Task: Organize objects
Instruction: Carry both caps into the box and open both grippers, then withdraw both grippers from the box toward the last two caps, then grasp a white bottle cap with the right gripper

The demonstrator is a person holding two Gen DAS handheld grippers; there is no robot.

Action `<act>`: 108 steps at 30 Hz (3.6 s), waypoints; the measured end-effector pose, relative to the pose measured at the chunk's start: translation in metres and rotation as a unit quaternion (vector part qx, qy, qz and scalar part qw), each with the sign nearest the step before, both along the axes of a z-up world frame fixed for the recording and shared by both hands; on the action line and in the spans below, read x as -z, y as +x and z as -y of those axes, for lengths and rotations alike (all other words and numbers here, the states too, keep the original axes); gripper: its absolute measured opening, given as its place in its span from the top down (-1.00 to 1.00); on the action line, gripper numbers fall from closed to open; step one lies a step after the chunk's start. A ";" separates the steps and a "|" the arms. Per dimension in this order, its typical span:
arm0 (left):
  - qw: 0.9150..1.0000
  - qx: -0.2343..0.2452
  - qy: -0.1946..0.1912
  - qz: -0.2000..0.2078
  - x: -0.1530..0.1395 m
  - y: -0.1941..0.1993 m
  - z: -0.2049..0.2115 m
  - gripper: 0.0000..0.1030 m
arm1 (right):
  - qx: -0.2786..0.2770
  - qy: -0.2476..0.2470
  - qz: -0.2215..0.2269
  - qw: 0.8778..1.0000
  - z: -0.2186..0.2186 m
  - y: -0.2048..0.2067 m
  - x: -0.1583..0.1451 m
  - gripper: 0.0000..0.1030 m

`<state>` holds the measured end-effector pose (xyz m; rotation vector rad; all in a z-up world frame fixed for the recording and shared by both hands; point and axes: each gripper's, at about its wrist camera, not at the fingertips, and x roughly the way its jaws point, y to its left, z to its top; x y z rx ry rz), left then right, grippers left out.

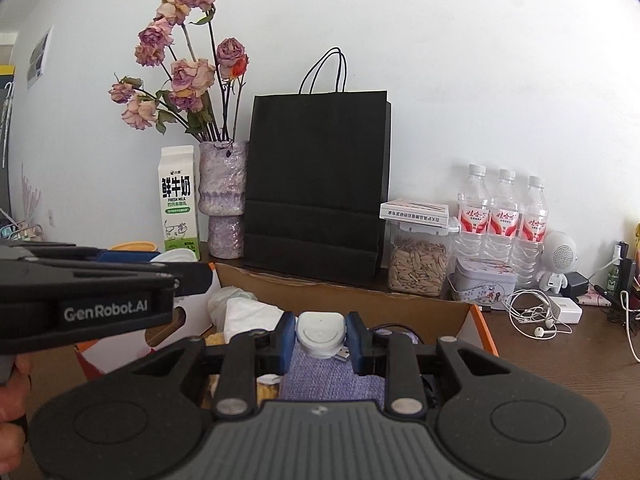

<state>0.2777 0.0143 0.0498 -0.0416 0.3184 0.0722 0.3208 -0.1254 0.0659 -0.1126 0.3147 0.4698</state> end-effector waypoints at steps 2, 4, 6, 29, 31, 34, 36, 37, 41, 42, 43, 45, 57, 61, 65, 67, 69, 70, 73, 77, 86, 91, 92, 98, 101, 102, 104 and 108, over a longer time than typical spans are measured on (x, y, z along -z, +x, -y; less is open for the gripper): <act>1.000 0.001 -0.003 -0.001 0.002 0.008 -0.003 0.22 | -0.002 -0.003 0.001 1.000 -0.003 0.006 0.002 0.50; 1.000 0.002 -0.003 -0.002 0.004 0.015 -0.005 0.22 | -0.003 -0.006 0.005 1.000 -0.006 0.013 0.004 0.50; 1.000 0.005 -0.004 -0.007 0.008 0.022 -0.007 0.22 | -0.003 -0.011 0.005 1.000 -0.008 0.019 0.007 0.50; 0.999 -0.036 -0.001 -0.006 0.018 0.026 -0.016 -1.00 | 0.050 -0.012 0.016 0.999 0.008 0.025 0.019 -0.97; 0.999 -0.035 -0.003 -0.003 0.017 0.023 -0.016 -1.00 | 0.050 -0.011 0.016 0.999 0.009 0.022 0.018 -0.98; 0.999 -0.034 -0.002 0.000 0.016 0.016 -0.016 -1.00 | 0.048 -0.012 0.017 0.999 0.011 0.016 0.018 -0.98; 0.999 -0.032 -0.004 0.001 0.014 0.010 -0.015 -1.00 | 0.047 -0.014 0.020 0.999 0.013 0.010 0.018 -0.98; 1.000 -0.030 -0.005 0.000 0.013 0.007 -0.015 -1.00 | 0.048 -0.014 0.023 0.998 0.014 0.006 0.018 -0.98; 1.000 -0.020 -0.004 0.009 0.010 -0.010 -0.011 -1.00 | 0.052 -0.012 0.040 0.998 0.022 -0.010 0.012 -0.98; 1.000 -0.018 -0.002 0.010 0.009 -0.014 -0.010 -1.00 | 0.052 -0.010 0.042 0.998 0.025 -0.013 0.011 -0.98; 1.000 -0.015 -0.001 0.011 0.009 -0.018 -0.008 -1.00 | 0.051 -0.009 0.041 0.998 0.027 -0.016 0.010 -0.98; 1.000 -0.012 0.003 0.010 0.010 -0.026 -0.006 -1.00 | 0.047 -0.008 0.040 0.998 0.031 -0.024 0.010 -0.98; 1.000 -0.002 0.001 -0.013 0.027 -0.066 -0.001 -1.00 | 0.025 -0.017 0.007 1.000 0.047 -0.067 0.024 -0.98; 0.999 -0.004 0.000 -0.034 0.038 -0.073 -0.001 -1.00 | 0.026 -0.029 -0.005 0.999 0.050 -0.078 0.034 -0.98; 0.999 -0.006 0.000 -0.045 0.045 -0.081 -0.001 -1.00 | 0.022 -0.038 -0.018 0.999 0.052 -0.087 0.042 -0.98; 0.999 -0.004 0.000 -0.054 0.048 -0.082 -0.001 -1.00 | 0.016 -0.044 -0.031 0.998 0.051 -0.087 0.045 -0.97; 0.998 -0.004 0.002 -0.061 0.052 -0.083 0.000 -1.00 | 0.012 -0.048 -0.043 0.998 0.051 -0.087 0.048 -0.97; 0.998 -0.004 0.002 -0.065 0.053 -0.083 0.000 -1.00 | 0.011 -0.050 -0.048 0.998 0.050 -0.087 0.049 -0.97; 0.997 -0.005 -0.001 -0.076 0.057 -0.082 -0.002 -1.00 | 0.008 -0.053 -0.062 0.997 0.049 -0.084 0.052 -0.94; 0.996 -0.008 -0.006 -0.087 0.062 -0.081 -0.004 -1.00 | 0.009 -0.066 -0.088 0.994 0.044 -0.076 0.059 -0.73; 0.995 -0.009 -0.013 -0.096 0.066 -0.078 -0.006 -1.00 | -0.018 -0.052 -0.135 0.989 0.027 -0.058 0.065 -0.10; 0.995 -0.007 -0.014 -0.098 0.067 -0.078 -0.006 -1.00 | -0.023 -0.050 -0.151 0.987 0.021 -0.051 0.068 0.15; 0.995 -0.007 -0.015 -0.098 0.067 -0.078 -0.006 -1.00 | -0.024 -0.049 -0.151 0.987 0.020 -0.051 0.068 0.16; 0.995 -0.007 -0.014 -0.100 0.067 -0.078 -0.005 -1.00 | -0.024 -0.050 -0.152 0.987 0.019 -0.050 0.070 0.31; 0.995 -0.007 -0.014 -0.100 0.068 -0.077 -0.005 -1.00 | -0.030 -0.051 -0.145 0.988 0.018 -0.052 0.070 0.48; 0.995 -0.007 -0.014 -0.102 0.069 -0.077 -0.004 -1.00 | -0.031 -0.053 -0.144 0.988 0.018 -0.053 0.070 0.48; 0.994 -0.008 -0.015 -0.104 0.070 -0.076 -0.004 -1.00 | -0.032 -0.049 -0.138 0.989 0.019 -0.055 0.069 0.49; 0.994 -0.004 -0.015 -0.110 0.074 -0.074 -0.003 -1.00 | -0.029 -0.042 -0.125 0.991 0.024 -0.058 0.066 0.49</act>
